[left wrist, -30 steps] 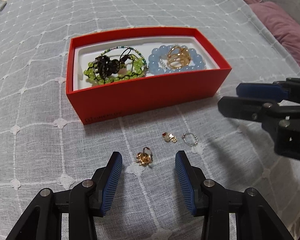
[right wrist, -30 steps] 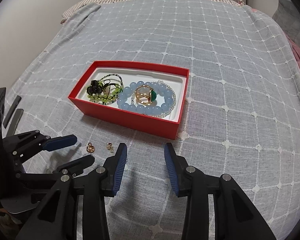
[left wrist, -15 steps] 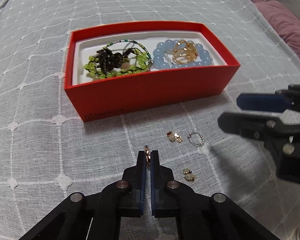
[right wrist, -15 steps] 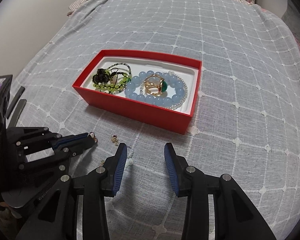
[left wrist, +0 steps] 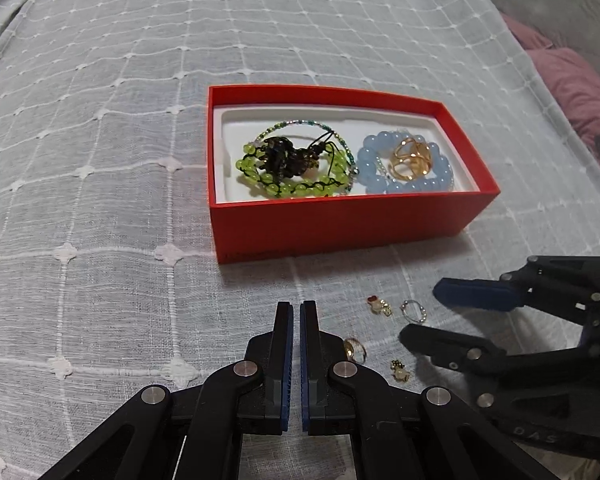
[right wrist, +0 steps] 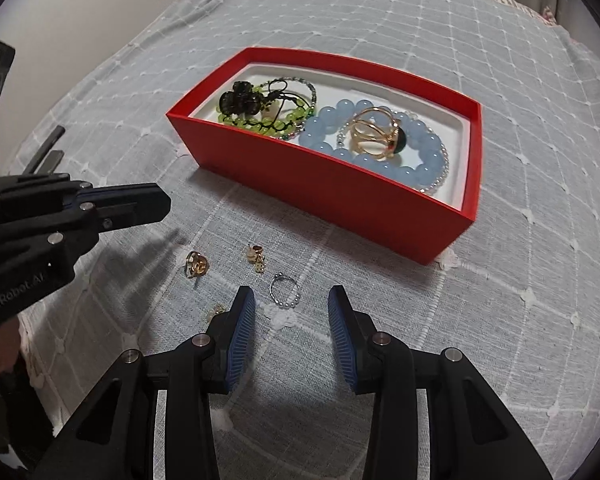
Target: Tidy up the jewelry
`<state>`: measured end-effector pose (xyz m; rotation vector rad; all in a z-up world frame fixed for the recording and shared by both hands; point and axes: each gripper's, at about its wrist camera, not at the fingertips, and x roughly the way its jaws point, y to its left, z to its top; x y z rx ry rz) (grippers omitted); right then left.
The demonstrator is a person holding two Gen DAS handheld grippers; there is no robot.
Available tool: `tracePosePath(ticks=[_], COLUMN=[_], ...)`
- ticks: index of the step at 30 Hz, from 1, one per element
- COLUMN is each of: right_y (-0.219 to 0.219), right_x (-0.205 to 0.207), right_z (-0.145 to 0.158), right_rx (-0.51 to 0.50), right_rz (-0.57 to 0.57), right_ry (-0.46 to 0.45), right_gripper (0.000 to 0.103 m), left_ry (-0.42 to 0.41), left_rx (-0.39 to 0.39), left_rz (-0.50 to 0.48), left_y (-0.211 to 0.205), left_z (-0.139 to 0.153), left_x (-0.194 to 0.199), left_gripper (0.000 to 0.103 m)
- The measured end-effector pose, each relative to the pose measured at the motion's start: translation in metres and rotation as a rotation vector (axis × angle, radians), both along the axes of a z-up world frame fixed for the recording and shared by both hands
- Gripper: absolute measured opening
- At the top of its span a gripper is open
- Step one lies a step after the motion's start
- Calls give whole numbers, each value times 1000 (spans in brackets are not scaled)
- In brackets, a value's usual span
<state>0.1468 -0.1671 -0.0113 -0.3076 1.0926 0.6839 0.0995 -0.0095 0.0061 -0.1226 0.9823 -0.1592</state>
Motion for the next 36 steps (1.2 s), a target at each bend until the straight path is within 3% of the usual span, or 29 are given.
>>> tracePosePath(ticks=[4, 7, 9, 10, 12, 15, 21, 26, 28, 31, 36], right_y=[2, 4, 7, 8, 11, 11, 1, -9, -12, -14, -15], right_x=[-2, -2, -2, -3, -5, -5, -2, 4, 4, 4, 3], right_z=[0, -1, -3, -3, -2, 0, 5, 14, 17, 20, 24], right_rx=[-4, -3, -14, -19, -29, -28, -39, -24, -16, -17, -10], right_rz=[11, 24, 31, 39, 46, 39, 11, -32, -44, -52, -49], right_ry=[-13, -16, -24, -30, -41, -40, -38, -50, -54, -60, -66], right_gripper=[40, 32, 20, 17, 16, 15, 15, 15, 15, 15, 15], left_ry=[16, 26, 30, 32, 37, 50, 53, 38, 41, 46, 13], left_rx=[-40, -41, -64, -76, -97, -123, -74, -9, 16, 39, 23], left_rz=[-46, -40, -33, -32, -27, -45, -77, -102, -105, -102, -85], left_y=[-1, 0, 2, 4, 6, 4, -10, -25, -28, -31, -23], left_z=[-1, -1, 0, 0, -1, -3, -8, -12, -16, -20, -11], left_x=[-2, -2, -2, -2, -1, -1, -2, -3, -2, 0, 0], left_gripper=[0, 0, 10, 21, 33, 37, 41, 37, 17, 1, 0])
